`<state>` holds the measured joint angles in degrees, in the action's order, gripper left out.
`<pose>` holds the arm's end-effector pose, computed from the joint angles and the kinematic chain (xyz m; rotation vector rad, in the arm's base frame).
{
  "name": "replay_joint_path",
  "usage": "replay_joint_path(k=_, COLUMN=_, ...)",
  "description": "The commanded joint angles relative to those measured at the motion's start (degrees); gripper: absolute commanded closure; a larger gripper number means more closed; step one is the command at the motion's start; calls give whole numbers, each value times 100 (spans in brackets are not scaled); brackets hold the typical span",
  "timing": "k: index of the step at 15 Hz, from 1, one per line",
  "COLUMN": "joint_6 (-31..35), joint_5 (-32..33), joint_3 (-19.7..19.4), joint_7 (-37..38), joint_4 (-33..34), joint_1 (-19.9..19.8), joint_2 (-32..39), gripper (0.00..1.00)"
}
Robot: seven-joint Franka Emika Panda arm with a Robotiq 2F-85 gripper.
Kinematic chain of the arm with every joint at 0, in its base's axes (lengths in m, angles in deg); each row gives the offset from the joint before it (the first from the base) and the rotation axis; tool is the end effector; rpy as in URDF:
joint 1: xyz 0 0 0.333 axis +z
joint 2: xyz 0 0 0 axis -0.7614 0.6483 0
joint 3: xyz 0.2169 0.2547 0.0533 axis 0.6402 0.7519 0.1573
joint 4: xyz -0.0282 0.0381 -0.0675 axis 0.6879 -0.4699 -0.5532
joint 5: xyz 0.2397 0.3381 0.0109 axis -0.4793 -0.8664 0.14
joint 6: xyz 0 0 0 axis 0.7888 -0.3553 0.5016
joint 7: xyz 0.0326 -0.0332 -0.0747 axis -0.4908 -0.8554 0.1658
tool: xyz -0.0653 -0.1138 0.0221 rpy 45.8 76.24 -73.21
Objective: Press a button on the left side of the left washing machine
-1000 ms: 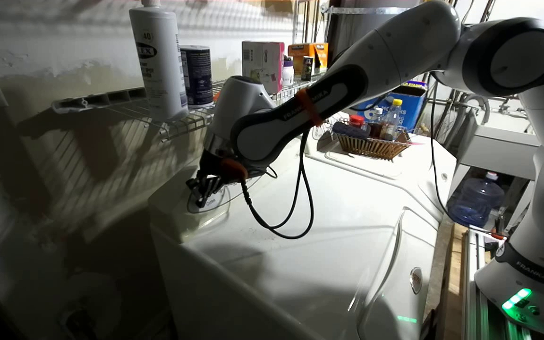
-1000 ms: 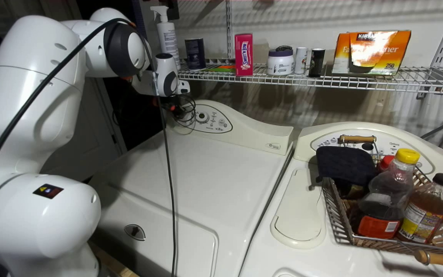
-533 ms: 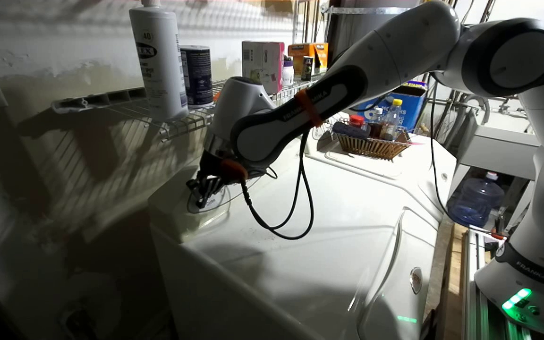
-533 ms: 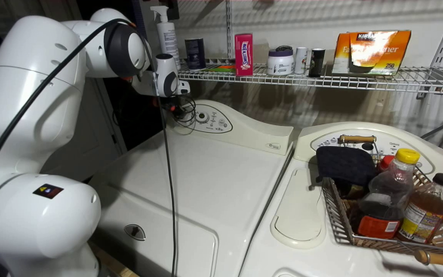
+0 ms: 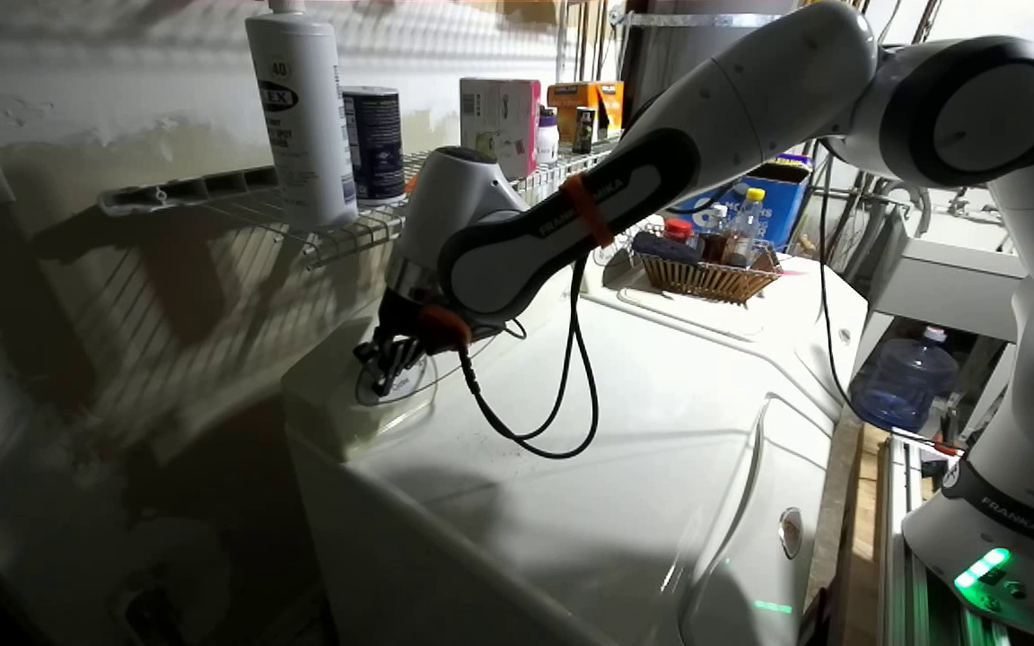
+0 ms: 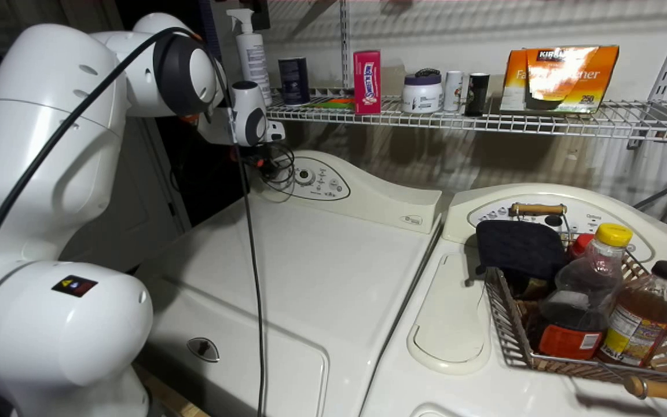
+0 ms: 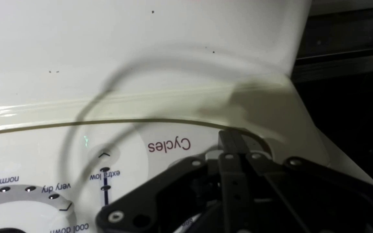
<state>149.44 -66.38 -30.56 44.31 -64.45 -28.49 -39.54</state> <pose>0.7242 0.3211 0.2664 -2.8978 0.0474 -0.4616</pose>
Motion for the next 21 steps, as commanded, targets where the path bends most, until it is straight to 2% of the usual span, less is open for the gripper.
replay_joint_path(k=1, joint_6=312, joint_5=367, joint_3=-340, joint_7=53, joint_4=272, joint_1=183, joint_2=271, gripper=100)
replay_joint_path(k=13, joint_6=395, joint_5=472, joint_3=-649, joint_7=361, joint_4=217, joint_1=299, joint_2=220, gripper=100)
replay_joint_path(k=18, joint_6=426, joint_5=779, joint_3=-886, joint_7=342, joint_4=273, joint_1=464, joint_2=267, gripper=100)
replay_joint_path(k=21, joint_6=35, joint_5=758, joint_3=-732, joint_7=164, joint_4=194, joint_1=444, joint_2=151, gripper=100)
